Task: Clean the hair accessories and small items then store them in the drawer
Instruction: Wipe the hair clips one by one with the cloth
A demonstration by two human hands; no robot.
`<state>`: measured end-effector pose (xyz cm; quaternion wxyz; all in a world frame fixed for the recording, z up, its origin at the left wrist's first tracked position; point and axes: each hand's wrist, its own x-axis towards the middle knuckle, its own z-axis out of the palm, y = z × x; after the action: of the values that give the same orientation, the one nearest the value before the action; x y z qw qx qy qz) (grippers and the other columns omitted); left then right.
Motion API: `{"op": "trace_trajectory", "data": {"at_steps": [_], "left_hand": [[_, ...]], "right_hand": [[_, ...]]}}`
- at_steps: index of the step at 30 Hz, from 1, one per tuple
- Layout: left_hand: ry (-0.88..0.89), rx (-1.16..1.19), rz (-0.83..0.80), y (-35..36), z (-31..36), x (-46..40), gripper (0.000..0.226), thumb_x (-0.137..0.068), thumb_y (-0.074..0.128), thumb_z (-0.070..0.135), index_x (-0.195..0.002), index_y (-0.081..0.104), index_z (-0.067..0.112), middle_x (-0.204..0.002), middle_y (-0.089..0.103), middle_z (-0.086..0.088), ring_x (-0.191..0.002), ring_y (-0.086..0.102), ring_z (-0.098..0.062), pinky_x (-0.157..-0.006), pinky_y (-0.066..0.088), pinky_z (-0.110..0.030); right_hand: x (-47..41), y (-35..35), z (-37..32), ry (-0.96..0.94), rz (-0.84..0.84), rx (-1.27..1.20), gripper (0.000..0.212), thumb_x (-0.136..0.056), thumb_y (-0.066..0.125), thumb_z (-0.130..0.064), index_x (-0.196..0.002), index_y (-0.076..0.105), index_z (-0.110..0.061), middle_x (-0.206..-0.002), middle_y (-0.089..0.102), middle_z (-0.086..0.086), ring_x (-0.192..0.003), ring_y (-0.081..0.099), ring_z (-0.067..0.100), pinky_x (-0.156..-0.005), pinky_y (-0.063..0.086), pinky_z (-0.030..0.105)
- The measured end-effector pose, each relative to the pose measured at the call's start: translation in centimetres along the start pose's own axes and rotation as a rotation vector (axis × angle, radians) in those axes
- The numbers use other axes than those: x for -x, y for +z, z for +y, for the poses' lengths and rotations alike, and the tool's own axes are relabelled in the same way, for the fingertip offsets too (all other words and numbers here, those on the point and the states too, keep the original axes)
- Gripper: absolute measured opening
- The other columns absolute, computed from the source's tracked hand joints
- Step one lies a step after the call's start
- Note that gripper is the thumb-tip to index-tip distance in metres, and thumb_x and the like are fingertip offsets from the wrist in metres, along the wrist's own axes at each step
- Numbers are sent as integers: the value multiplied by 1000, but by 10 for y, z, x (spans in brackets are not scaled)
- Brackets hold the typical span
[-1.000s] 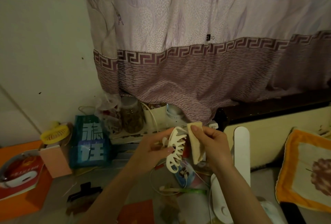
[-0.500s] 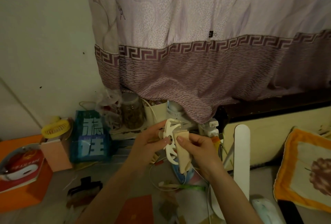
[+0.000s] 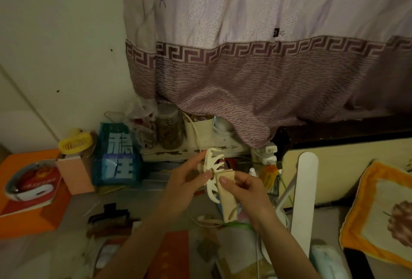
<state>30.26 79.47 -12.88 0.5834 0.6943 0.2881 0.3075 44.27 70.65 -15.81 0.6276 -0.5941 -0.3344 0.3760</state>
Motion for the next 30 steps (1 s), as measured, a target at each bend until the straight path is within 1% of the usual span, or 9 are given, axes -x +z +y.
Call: {"op": "trace_trajectory", "data": {"at_steps": [3, 5, 8, 14, 18, 21, 24, 27, 30], "left_hand": [[-25, -17, 37, -3, -7, 9, 48, -90, 56, 2, -127, 50, 31, -107, 66, 18, -95, 63, 7, -72, 47, -7], [-45, -39, 84, -8, -14, 17, 46, -89, 58, 3, -121, 52, 36, -98, 65, 26, -91, 61, 13, -69, 46, -5], [-112, -53, 178, -18, -26, 30, 41, -90, 60, 9, -120, 54, 36, -102, 63, 20, -88, 59, 16, -67, 45, -3], [-240, -71, 330, -43, -64, 66, 38, -89, 61, 11, -120, 57, 33, -113, 67, 4, -100, 62, -1, -81, 52, -17], [-334, -23, 397, -64, -88, 91, 38, -89, 62, 12, -124, 60, 29, -112, 69, 4, -103, 65, -12, -86, 55, -35], [-384, 19, 419, -81, -102, 103, 35, -90, 62, 10, -119, 63, 29, -104, 72, 8, -98, 67, -12, -81, 56, -31], [-393, 21, 410, -106, -112, 112, 34, -88, 61, 4, -114, 63, 26, -93, 73, 14, -90, 68, -6, -71, 55, -20], [-432, 43, 375, -143, -124, 118, 32, -88, 61, 5, -115, 62, 22, -98, 70, 8, -89, 67, -3, -66, 51, -13], [-483, 32, 339, -188, -144, 127, 32, -87, 64, 13, -116, 63, 27, -99, 69, 7, -91, 66, -2, -70, 53, -17]], "right_hand": [[1, 5, 8, 50, -34, -7, 11, -85, 66, -6, -86, 73, -14, -79, 75, 3, -73, 69, 14, -62, 52, 22], [0, 11, 16, 73, -63, 10, 11, -85, 66, -6, -89, 74, -13, -84, 75, 4, -78, 71, 16, -66, 55, 25], [1, 22, 28, 112, -116, 35, 11, -85, 66, -7, -93, 74, -10, -88, 75, 6, -83, 71, 21, -73, 57, 33], [8, 58, 61, 206, -241, 105, 6, -86, 66, -9, -84, 72, -11, -67, 71, -8, -63, 66, 1, -53, 47, 12], [15, 85, 87, 263, -299, 225, 6, -85, 70, -24, -87, 74, -21, -79, 74, -4, -78, 70, 12, -66, 55, 25], [19, 106, 97, 296, -308, 264, 7, -83, 71, -28, -88, 74, -23, -82, 74, -5, -81, 70, 12, -70, 55, 29], [22, 135, 106, 350, -304, 289, 6, -84, 70, -25, -85, 73, -20, -79, 73, -3, -75, 69, 6, -65, 55, 20], [23, 172, 120, 381, -292, 326, 9, -83, 71, -27, -85, 74, -19, -82, 74, -2, -81, 70, 14, -74, 58, 32], [28, 216, 128, 433, -273, 290, 7, -87, 67, -15, -85, 72, -12, -69, 71, -8, -73, 67, 4, -63, 53, 17]]}}
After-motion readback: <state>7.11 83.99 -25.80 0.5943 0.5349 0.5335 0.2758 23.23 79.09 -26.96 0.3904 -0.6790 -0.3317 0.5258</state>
